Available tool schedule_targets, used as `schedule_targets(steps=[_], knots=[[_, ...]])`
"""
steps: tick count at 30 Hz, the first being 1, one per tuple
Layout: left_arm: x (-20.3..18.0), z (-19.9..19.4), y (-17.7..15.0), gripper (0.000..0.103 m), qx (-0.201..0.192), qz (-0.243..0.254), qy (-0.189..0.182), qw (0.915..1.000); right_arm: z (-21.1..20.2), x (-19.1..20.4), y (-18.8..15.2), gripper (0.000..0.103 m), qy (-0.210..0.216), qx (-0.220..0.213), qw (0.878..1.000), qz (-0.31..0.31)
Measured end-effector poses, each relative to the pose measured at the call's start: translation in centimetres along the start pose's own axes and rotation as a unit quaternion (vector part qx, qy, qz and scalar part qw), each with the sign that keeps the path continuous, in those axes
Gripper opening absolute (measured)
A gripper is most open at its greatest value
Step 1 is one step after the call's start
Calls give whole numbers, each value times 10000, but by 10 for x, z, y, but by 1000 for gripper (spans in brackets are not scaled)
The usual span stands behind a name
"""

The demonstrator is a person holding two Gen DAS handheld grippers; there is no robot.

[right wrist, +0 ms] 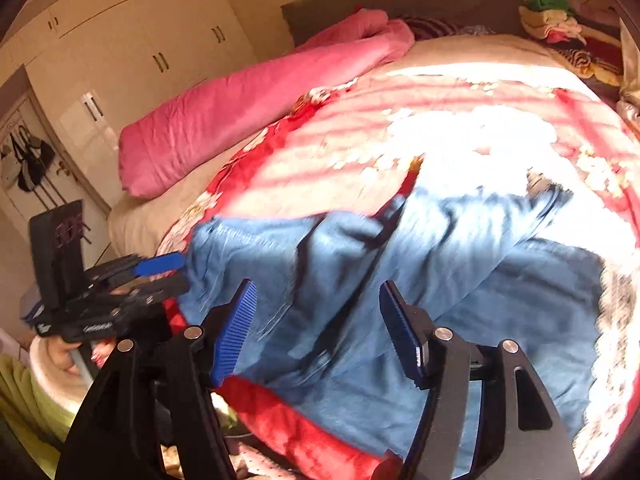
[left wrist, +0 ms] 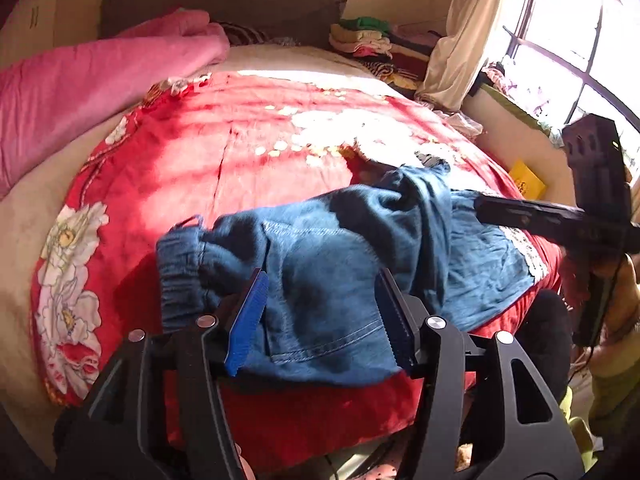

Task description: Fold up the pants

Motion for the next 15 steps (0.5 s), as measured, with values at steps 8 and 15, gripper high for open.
schedule_targets(steps=[8, 15], knots=[[-66, 67, 19, 53, 466, 301, -1261, 9905, 81, -37, 87, 78, -773, 727, 9943, -77], [-89, 117, 7, 30, 954, 337, -1418, 9847, 167, -52, 111, 78, -1539, 1348, 9788, -127]])
Point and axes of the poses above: each gripper's, at about its wrist camera, not at the fingertips, and z roughly the way its jaws point, x to its left, y to its top, the point moved 1 cm from there along z, roughly the way its jaws point, and after that the axes turned 6 degrees about z, right-handed, at the moved point
